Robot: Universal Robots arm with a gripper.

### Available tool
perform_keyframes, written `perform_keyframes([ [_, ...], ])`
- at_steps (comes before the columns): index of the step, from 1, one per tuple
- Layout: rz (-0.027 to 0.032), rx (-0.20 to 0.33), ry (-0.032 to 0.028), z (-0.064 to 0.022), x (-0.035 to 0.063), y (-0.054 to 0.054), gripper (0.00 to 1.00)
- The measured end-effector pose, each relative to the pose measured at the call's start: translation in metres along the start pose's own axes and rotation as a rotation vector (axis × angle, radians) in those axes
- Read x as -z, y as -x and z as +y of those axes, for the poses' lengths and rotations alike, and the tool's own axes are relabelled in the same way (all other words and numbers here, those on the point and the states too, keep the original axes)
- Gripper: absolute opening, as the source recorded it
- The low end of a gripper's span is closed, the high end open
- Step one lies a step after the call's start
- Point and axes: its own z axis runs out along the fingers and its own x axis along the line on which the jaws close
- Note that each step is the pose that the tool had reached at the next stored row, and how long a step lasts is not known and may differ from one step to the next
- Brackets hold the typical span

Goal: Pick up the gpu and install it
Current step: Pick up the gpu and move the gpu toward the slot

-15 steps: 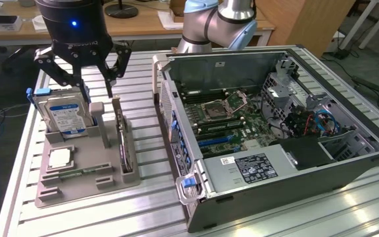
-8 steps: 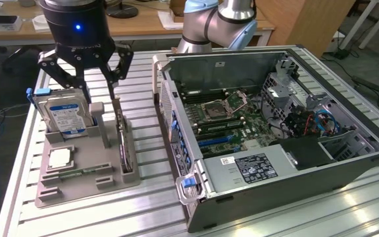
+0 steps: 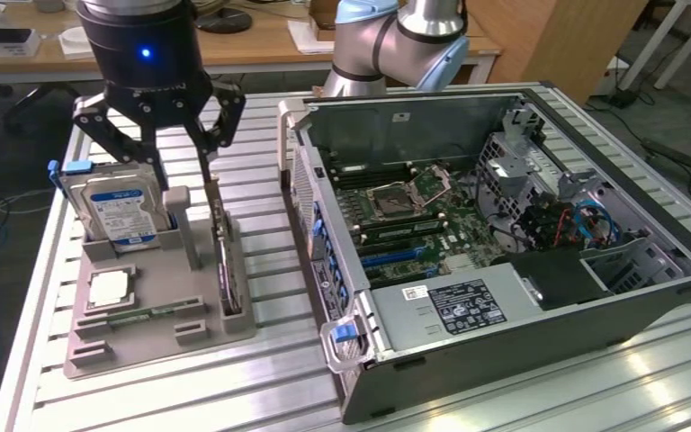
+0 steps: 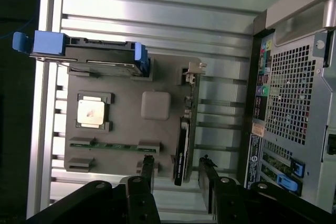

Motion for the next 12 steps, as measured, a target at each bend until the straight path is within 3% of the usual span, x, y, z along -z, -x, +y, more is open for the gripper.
perform_keyframes([
  [12,-0.0001,0.0,0.0,-0.0001,-0.003,0.0009,0.47],
])
